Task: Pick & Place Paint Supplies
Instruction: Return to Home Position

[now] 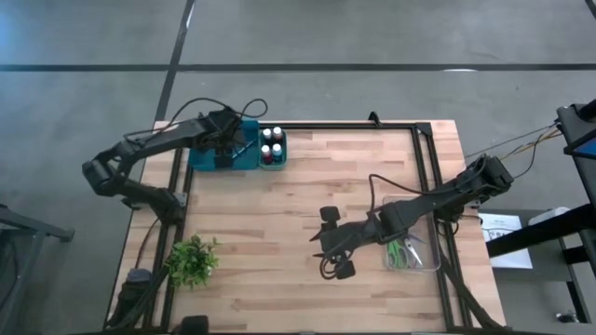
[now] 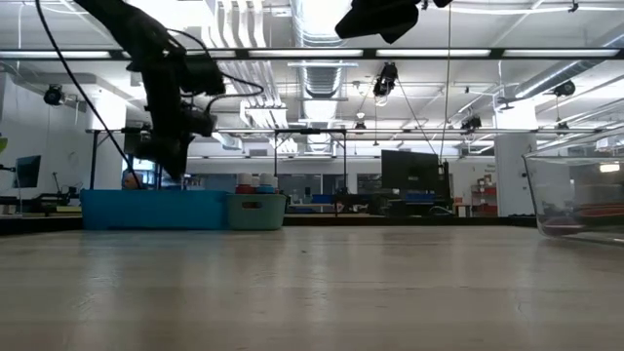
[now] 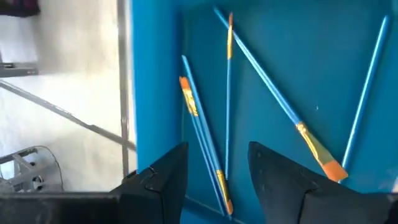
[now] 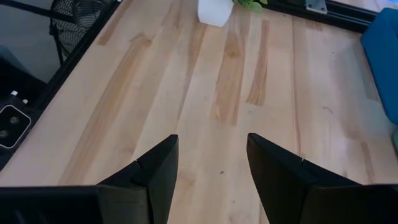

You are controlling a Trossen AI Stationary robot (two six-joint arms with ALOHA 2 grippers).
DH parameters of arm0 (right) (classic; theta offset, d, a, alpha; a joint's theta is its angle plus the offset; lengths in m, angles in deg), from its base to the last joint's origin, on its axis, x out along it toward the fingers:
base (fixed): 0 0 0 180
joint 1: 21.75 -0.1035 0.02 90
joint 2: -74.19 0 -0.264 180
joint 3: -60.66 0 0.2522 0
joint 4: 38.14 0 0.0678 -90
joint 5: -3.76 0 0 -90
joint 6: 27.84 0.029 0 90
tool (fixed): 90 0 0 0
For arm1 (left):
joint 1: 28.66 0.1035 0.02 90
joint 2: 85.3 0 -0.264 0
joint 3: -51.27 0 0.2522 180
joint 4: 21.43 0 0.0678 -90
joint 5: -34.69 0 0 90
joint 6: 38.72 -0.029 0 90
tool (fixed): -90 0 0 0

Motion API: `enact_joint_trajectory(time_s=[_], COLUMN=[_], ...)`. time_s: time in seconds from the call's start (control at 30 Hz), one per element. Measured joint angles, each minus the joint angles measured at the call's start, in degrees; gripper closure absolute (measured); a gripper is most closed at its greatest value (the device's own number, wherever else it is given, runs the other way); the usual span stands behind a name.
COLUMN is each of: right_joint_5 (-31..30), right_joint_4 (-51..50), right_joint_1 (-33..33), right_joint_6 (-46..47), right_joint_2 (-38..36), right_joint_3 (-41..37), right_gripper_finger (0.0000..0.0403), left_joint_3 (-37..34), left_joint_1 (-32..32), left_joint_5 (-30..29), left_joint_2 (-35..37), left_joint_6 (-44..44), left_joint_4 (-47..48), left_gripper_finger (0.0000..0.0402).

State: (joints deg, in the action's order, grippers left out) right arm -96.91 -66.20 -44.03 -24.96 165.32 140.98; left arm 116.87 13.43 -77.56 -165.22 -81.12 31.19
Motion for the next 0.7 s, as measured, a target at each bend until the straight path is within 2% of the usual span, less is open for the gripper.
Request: enact_joint_trajectory(time_s=[0.1,0.2,0.27,0.37,0.47,0.5,0.53,0.57,0.7], right_joint_5=[0.0,0.0,-0.02,0.0,-0.42,-0.78,-0.91,-0.95,-1.09], right_joint_4=[-0.01,-0.09,-0.09,-0.09,-0.04,-0.04,-0.04,-0.04,-0.04], right_joint_1=[-0.12,-0.45,-0.96,-1.63,-1.81,-1.8,-1.75,-1.76,-2.62], right_joint_6=[-0.01,0.16,0.15,-0.1,-0.31,-0.29,-0.26,-0.18,-0.07], right_joint_2=[0.0,0.0,0.0,0.0,0.0,0.0,0.0,0.0,0.0], right_joint_3=[0.0,0.0,-0.02,-0.02,-0.02,-0.02,-0.02,-0.02,-0.02], right_gripper_finger=[0.0215,0.0215,0.0215,0.0215,0.0215,0.0215,0.0215,0.0215,0.0215], left_joint_3=[0.0,0.06,0.67,0.35,-4.87,-7.8,-11.09,-14.68,-29.53], left_joint_1=[0.02,0.02,0.02,0.02,-0.78,-1.95,-3.64,-5.77,-16.62], left_joint_5=[3.1,11.05,20.83,40.89,62.18,66.72,68.57,67.88,56.17], left_joint_2=[3.88,10.2,15.48,24.33,32.84,35.49,38.06,40.41,48.23], left_joint_6=[1.04,3.06,5.2,10.33,18.84,21.75,25.05,27.89,33.39], left_joint_4=[-0.18,-0.17,-0.05,-3.21,-15.54,-21.28,-27.05,-32.03,-46.72], left_gripper_finger=[0.0229,0.0229,0.0229,0.0228,0.0228,0.0228,0.0228,0.0228,0.0228])
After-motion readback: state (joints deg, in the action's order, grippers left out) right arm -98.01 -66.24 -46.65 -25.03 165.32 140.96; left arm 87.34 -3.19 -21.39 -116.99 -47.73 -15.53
